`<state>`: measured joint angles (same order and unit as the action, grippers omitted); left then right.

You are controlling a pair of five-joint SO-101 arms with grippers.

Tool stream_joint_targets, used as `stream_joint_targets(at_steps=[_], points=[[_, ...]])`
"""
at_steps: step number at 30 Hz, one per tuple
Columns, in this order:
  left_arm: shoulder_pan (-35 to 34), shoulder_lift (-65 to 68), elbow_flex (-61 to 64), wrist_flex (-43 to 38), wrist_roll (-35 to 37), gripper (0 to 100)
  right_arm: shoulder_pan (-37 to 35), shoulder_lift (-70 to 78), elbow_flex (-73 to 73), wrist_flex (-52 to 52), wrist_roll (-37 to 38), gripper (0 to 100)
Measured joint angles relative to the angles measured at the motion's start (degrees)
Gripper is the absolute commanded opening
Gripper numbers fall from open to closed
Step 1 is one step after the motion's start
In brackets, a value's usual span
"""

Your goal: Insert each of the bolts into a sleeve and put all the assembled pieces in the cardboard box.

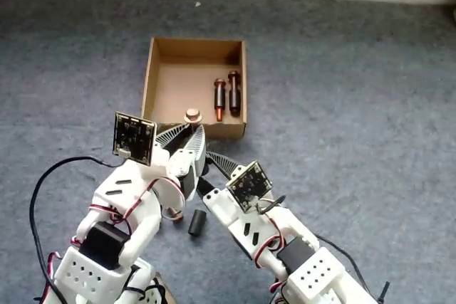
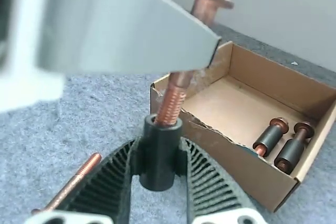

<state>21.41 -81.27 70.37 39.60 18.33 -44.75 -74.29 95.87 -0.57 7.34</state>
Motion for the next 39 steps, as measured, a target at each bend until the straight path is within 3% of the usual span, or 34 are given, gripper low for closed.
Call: stream_joint_targets(at_steps=[3,6,12,21,31,39], points=[[0.0,0.0,0.0,1.0,0.0,0,1.1,0.0,0.0,0.0,0.0,0.5],[0.2,-0.1,0.0,2.3,0.1,2,3.7,0.0,0.0,0.0,-4.7,0.5],[0.2,-0.1,-0.1,3.6,-3.2,27,5.5,0.0,0.1,0.0,-9.1,0.5],[-2.2,-0.1,-3.7,15.1,-9.8,28,7.6,0.1,0.1,0.0,-9.6,0.5],[-16.7,-0.2,-13.4,26.1,-15.0,27,8.7,-0.1,0.1,0.1,-9.6,0.5],[-39.0,-0.2,-9.7,28.4,-15.4,27,13.6,0.0,-9.6,7.6,-13.8,0.5]])
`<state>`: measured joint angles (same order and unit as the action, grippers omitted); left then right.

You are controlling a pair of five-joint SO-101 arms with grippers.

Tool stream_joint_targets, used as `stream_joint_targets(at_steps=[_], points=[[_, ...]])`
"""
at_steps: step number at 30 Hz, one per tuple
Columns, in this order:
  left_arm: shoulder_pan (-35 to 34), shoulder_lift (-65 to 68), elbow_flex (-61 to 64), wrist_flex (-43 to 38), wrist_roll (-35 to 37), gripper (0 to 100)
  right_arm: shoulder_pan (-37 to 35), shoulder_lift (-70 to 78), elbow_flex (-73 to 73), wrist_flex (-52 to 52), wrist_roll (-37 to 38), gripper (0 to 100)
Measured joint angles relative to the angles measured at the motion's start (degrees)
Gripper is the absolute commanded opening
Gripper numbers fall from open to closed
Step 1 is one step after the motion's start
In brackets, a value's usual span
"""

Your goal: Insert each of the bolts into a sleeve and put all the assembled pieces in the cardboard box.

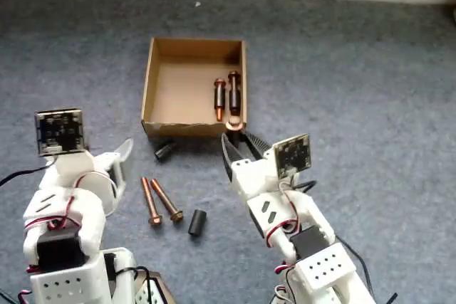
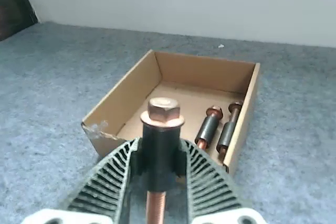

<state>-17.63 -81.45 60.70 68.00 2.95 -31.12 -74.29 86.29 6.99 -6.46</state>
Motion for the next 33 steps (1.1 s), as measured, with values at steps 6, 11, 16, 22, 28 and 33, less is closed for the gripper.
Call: stream_joint_targets(at_steps=[6,11,16,22,28,33], points=[[-10.8,0.0,8.3,0.0,0.0,27,0.3,11.5,-15.0,1.6,-0.6,0.5],[-12.8,0.1,15.4,-0.6,0.0,27,0.4,32.1,-29.5,1.6,-0.8,0.5],[-13.3,0.1,19.7,-4.0,0.0,27,0.4,52.3,-43.3,1.6,-1.0,1.2],[-13.3,0.1,19.9,-4.6,0.0,27,1.7,70.8,-56.1,4.3,-1.0,15.3],[-13.3,0.1,20.0,-4.7,0.0,27,1.6,69.6,-62.3,20.1,-1.1,15.6],[-13.3,0.1,20.1,-4.8,0.0,27,-0.8,59.9,-62.4,37.5,-5.2,15.6]])
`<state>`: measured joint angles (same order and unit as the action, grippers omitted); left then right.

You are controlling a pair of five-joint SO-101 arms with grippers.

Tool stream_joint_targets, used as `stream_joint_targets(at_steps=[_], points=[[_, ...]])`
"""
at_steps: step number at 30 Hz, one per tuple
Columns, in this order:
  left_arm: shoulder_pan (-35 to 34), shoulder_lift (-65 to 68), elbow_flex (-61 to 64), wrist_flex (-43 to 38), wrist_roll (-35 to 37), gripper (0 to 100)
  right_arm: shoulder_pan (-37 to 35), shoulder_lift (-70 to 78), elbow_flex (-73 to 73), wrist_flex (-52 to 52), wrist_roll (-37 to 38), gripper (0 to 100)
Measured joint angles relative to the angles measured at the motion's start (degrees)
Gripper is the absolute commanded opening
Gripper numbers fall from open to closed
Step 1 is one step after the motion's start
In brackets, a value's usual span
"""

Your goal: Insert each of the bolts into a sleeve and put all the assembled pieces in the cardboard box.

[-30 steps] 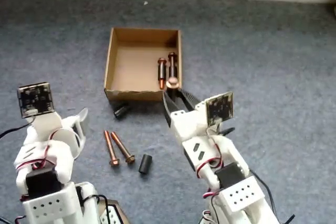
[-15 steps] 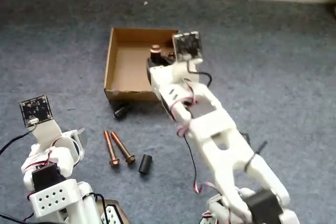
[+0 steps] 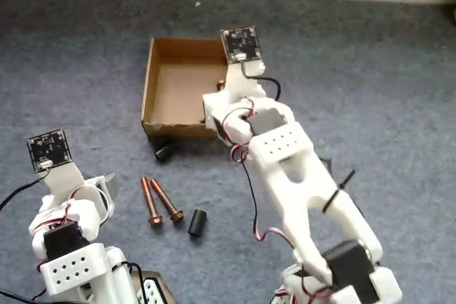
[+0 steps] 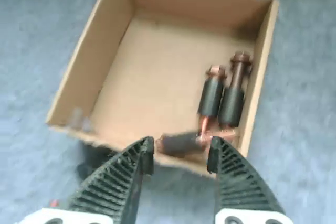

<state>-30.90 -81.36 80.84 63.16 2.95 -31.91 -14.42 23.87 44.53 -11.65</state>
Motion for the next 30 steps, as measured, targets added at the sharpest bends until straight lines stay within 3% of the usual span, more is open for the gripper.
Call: stream_joint_targets(at_steps=[6,14,30], points=[[0.0,0.0,0.0,0.0,0.0,27,-5.5,-7.2,5.9,15.0,-9.7,15.6],[0.0,0.0,0.0,0.0,0.0,27,-16.4,-7.5,22.2,9.4,-21.0,15.6],[0.0,0.0,0.2,0.0,0.0,27,-26.2,-7.6,28.1,3.9,-25.8,15.6]])
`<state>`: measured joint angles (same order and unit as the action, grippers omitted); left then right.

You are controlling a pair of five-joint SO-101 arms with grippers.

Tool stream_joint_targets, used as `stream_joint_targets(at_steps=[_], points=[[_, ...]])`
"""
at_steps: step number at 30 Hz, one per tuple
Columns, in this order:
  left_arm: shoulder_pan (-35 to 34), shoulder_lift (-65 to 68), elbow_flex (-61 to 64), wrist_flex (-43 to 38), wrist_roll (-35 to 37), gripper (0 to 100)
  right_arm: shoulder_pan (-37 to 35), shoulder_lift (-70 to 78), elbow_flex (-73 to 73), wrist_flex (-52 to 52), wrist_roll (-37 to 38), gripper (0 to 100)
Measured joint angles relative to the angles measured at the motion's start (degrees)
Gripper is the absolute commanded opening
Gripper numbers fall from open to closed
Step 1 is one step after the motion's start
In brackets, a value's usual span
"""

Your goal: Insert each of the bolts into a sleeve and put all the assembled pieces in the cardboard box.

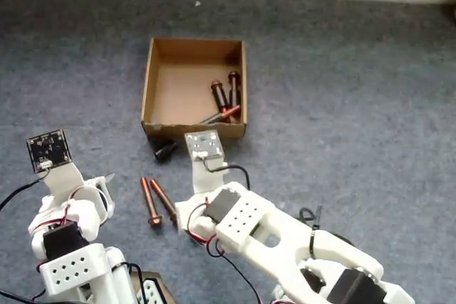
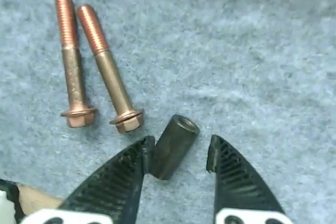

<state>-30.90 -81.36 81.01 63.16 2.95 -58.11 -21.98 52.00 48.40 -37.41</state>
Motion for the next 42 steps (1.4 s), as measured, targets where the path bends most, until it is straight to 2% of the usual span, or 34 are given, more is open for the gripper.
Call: stream_joint_targets(at_steps=[11,23,33,37,42], points=[[0.0,0.0,0.0,0.0,0.0,27,-0.5,-0.6,7.2,-6.9,-0.2,15.6],[0.0,0.0,0.0,0.0,0.0,27,-0.5,-0.7,7.7,-6.9,1.4,15.5],[0.0,0.0,0.2,0.0,0.0,27,-0.4,-0.7,8.2,-5.3,5.8,0.5],[0.0,0.0,0.3,0.0,0.0,27,2.4,-0.8,8.2,-2.1,8.8,0.5],[0.0,0.0,0.3,-0.2,-0.2,27,10.5,-1.4,7.6,1.3,14.9,0.5]])
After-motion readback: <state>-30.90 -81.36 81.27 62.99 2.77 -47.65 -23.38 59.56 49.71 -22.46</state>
